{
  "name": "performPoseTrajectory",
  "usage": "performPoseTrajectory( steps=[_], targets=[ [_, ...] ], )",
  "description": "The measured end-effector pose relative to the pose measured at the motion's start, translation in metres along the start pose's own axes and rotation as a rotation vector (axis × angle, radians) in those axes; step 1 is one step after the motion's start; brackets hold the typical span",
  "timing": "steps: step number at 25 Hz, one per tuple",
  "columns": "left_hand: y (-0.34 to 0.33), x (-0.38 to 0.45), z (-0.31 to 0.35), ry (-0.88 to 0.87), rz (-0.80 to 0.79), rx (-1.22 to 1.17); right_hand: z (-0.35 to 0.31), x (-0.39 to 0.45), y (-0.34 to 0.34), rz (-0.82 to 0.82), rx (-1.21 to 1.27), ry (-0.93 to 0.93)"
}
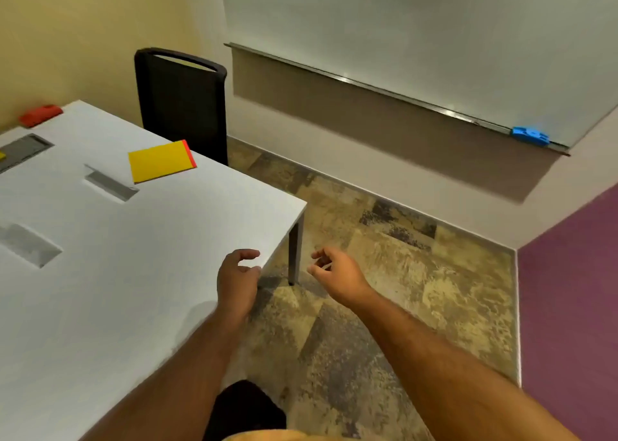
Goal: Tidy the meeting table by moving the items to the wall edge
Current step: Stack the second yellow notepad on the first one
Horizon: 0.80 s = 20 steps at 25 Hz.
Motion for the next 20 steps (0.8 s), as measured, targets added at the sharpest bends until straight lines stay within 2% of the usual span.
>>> performPoseTrajectory(
  steps=[5, 10, 14, 20],
  targets=[
    [0.032, 0.096, 0.011, 0.081, 0.189, -0.255, -0.067, 0.131, 0.003, -0.110, -0.076, 0.121],
    [0.069, 0.172, 0.040, 0.107, 0.294, -0.354, -0.134, 0.234, -0.005, -0.230, -0.147, 0.205],
    [0.099, 0.228, 0.064, 0.117, 0.406, -0.383, -0.182, 0.311, -0.014, -0.281, -0.108, 0.256],
    [0.110, 0.290, 0.064, 0.183, 0.582, -0.494, -0.223, 0.419, -0.042, -0.386, -0.030, 0.305]
  ],
)
Point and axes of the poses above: each hand's wrist, its own x-axis towards the middle knuckle, its own y-axis out of the back of the hand, z = x × y, the point moved 9 cm from there along x, towards the middle knuckle, and after that the axes turned 9 degrees about -z, right-handed, at the moved point
